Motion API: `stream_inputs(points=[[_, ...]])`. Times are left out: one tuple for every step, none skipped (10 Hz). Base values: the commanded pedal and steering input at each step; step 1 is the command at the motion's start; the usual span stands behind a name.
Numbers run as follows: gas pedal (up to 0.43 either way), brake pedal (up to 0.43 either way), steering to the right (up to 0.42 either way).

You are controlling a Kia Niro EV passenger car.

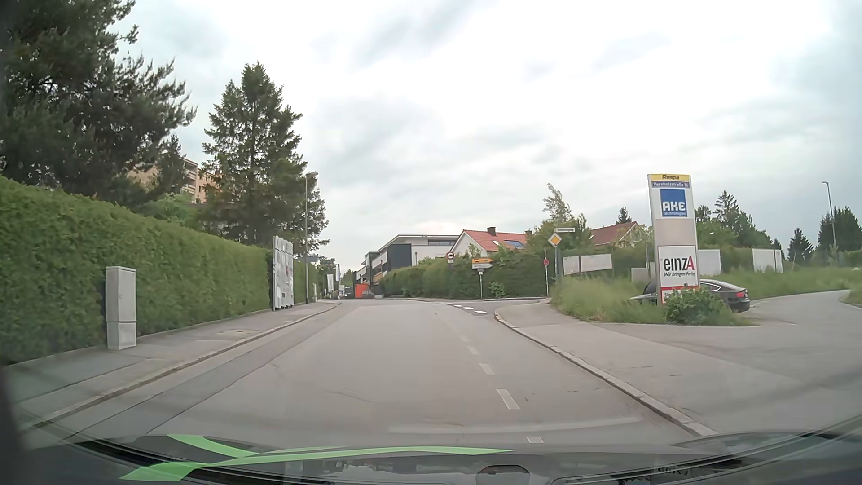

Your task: Follow the waypoints while adhering to traffic rules and regulations

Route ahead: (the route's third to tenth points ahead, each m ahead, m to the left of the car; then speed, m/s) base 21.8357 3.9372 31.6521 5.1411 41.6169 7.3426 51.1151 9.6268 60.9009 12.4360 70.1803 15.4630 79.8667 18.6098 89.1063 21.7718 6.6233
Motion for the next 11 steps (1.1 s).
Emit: stream_inputs(points=[[0.15, 0.0, -0.03], [0.15, 0.0, -0.035], [0.15, 0.0, -0.035], [0.15, 0.0, -0.035], [0.15, 0.0, -0.035], [0.15, 0.0, -0.035], [0.15, 0.0, -0.035], [0.15, 0.0, -0.033], [0.15, 0.0, -0.032], [0.15, 0.0, -0.032], [0.15, 0.0, -0.032]])
